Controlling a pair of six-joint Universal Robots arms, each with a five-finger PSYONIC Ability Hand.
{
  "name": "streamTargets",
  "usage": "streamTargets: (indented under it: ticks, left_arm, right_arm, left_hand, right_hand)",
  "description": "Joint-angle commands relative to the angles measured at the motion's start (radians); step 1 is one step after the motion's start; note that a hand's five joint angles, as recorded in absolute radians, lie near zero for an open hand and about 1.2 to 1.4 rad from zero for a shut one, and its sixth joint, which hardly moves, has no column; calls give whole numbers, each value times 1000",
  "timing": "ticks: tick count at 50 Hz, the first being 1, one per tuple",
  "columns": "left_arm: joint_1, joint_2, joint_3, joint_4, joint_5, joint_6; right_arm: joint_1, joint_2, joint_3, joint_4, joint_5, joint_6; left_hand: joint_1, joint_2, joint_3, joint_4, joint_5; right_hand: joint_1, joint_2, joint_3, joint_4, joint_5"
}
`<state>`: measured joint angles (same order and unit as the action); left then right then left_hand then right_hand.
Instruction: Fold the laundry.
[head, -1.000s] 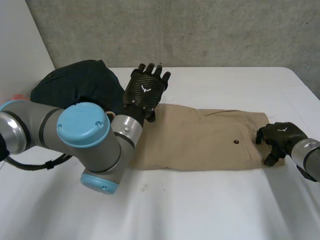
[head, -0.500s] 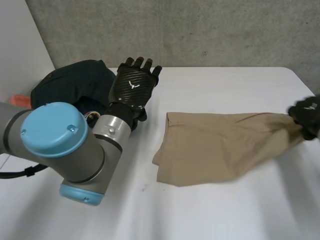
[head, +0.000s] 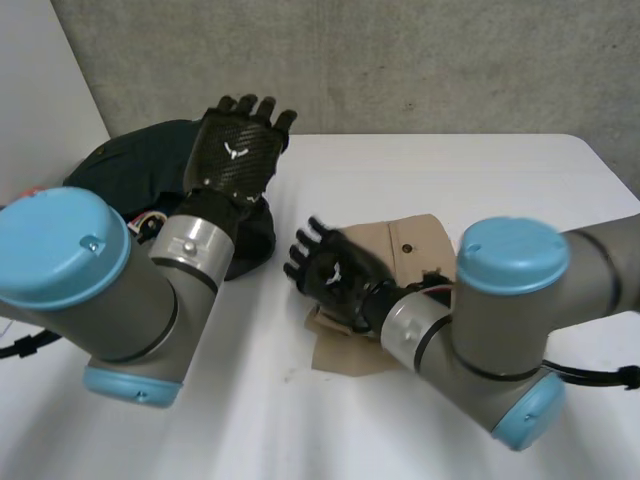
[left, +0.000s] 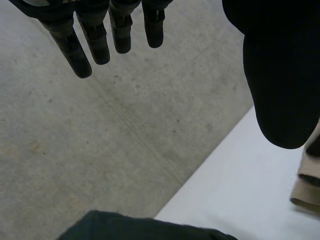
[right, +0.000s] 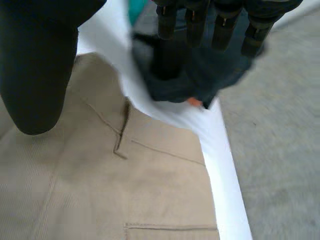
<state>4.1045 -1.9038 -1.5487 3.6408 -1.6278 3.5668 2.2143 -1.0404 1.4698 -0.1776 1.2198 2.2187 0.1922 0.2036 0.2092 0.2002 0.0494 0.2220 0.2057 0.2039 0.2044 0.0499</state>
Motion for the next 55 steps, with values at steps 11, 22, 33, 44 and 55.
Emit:
streamTargets:
  ticks: [11, 22, 33, 44, 55]
  left_arm:
    - [-177, -404, 537, -307, 46, -75]
    - [-193, -615, 674, -444, 19, -75]
    - [-156, -637, 653, -625, -69, -69]
    - [-170, -500, 624, -630, -60, -72]
    - [-153, -240, 529, -581, 103, -132]
  right_arm:
    - [-481, -271, 64, 202, 50, 714]
    - [-487, -61, -16, 231, -60, 687]
    - [-415, 134, -80, 231, -62, 576]
    - [-415, 36, -66, 234, 23, 524]
    - [-495, -153, 118, 204, 96, 765]
  left_hand:
    - [-17, -28, -34, -25, -49]
    - [33, 22, 16, 25, 1]
    - [36, 25, 19, 28, 4]
    - [4, -8, -13, -4, -28]
    - [-8, -19, -25, -16, -40]
  right_hand:
    - [-48, -31, -29, -30, -50]
    - [-48, -31, -29, -30, -50]
    - [-48, -31, -29, -30, -50]
    - [-48, -31, -29, -30, -50]
    - [-48, -31, -29, -30, -50]
